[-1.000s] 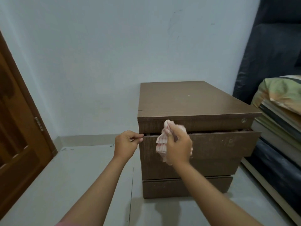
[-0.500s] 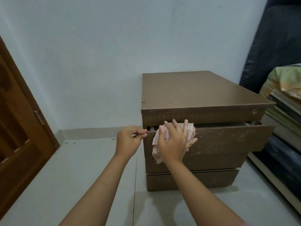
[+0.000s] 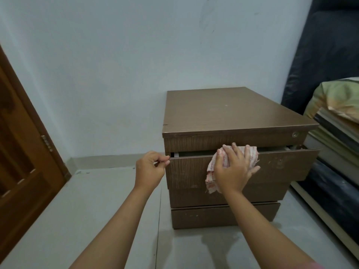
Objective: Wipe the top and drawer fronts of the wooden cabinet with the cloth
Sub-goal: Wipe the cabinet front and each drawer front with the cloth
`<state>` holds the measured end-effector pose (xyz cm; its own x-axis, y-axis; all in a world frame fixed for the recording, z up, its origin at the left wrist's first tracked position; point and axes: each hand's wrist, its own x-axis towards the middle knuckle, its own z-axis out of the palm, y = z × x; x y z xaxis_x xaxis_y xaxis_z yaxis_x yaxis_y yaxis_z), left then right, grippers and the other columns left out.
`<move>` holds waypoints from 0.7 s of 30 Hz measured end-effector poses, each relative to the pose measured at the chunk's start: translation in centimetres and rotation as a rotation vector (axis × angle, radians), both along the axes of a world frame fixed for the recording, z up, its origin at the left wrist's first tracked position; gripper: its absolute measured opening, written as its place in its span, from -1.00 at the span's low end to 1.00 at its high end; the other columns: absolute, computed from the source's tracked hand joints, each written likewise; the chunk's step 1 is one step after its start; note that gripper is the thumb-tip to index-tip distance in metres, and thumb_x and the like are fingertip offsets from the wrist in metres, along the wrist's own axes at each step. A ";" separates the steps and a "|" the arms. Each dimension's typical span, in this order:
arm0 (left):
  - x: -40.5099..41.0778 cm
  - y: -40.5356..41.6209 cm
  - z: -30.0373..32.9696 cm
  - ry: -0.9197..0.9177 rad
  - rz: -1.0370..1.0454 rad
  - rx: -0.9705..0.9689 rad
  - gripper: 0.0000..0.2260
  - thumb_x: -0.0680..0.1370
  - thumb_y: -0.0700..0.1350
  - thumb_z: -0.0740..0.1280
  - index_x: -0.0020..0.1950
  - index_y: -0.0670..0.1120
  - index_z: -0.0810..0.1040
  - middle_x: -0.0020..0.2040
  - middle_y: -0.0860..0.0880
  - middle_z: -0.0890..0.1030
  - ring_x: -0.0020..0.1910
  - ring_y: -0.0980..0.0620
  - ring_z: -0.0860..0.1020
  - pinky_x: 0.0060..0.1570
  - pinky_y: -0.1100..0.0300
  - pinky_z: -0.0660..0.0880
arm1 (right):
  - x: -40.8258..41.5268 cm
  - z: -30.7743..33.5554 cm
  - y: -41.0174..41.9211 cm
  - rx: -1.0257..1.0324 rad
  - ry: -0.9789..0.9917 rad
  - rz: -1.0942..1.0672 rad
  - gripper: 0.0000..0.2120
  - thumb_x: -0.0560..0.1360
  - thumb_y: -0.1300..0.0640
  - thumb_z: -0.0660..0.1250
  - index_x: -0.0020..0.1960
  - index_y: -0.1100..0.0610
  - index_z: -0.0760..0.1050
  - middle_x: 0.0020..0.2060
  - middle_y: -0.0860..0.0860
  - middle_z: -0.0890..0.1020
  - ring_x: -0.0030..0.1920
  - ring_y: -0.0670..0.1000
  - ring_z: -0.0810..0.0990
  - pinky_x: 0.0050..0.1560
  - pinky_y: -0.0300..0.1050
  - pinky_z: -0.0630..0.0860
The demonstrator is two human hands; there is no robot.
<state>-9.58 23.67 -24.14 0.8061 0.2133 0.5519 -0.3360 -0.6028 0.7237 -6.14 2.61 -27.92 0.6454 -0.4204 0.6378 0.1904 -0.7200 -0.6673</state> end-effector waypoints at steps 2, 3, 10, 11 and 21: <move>0.0 -0.1 -0.1 -0.008 0.008 0.001 -0.91 0.40 -0.31 0.44 -0.18 -0.13 0.65 -0.21 0.00 0.63 -0.18 0.16 0.58 -0.18 0.54 0.44 | 0.2 0.0 -1.2 -0.003 0.001 -0.014 -0.71 0.50 -0.05 0.23 0.14 0.00 0.59 0.32 0.01 0.51 0.50 0.09 0.17 0.35 0.45 -0.17; 0.0 -0.1 -0.1 -0.012 0.012 0.000 -0.91 0.40 -0.31 0.44 -0.19 -0.14 0.65 -0.21 -0.01 0.63 -0.18 0.16 0.58 -0.18 0.54 0.44 | 0.3 0.0 -1.8 -0.006 0.002 -0.021 -0.71 0.50 -0.05 0.23 0.14 0.00 0.59 0.32 0.01 0.51 0.50 0.08 0.17 0.35 0.45 -0.17; -0.1 -0.4 -0.3 -0.039 0.031 -0.012 -0.90 0.40 -0.33 0.43 -0.20 -0.14 0.64 -0.22 -0.01 0.62 -0.17 0.17 0.58 -0.16 0.52 0.45 | 0.9 0.1 -6.3 -0.021 0.011 -0.071 -0.69 0.51 -0.06 0.21 0.16 0.00 0.58 0.32 0.01 0.51 0.50 0.08 0.17 0.35 0.47 -0.15; -0.1 -0.4 -0.3 -0.043 0.033 -0.010 -0.89 0.40 -0.33 0.43 -0.19 -0.13 0.64 -0.22 -0.01 0.62 -0.17 0.17 0.58 -0.16 0.51 0.46 | 0.9 0.2 -7.0 -0.024 0.015 -0.079 -0.68 0.51 -0.07 0.20 0.16 0.00 0.58 0.32 0.01 0.51 0.50 0.08 0.17 0.35 0.46 -0.15; -0.1 -0.7 -0.5 -0.066 0.069 0.017 -0.90 0.40 -0.33 0.43 -0.20 -0.14 0.64 -0.25 0.00 0.60 -0.20 0.18 0.56 -0.19 0.52 0.44 | 1.6 0.2 -12.7 -0.049 0.038 -0.143 -0.65 0.53 -0.08 0.15 0.19 0.02 0.56 0.33 0.01 0.50 0.49 0.10 0.17 0.37 0.44 -0.14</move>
<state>-9.69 22.95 -24.63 0.7519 0.2571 0.6070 -0.3400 -0.6377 0.6912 -4.56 -10.08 -27.72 0.6049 -0.4789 0.6362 0.0586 -0.7700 -0.6354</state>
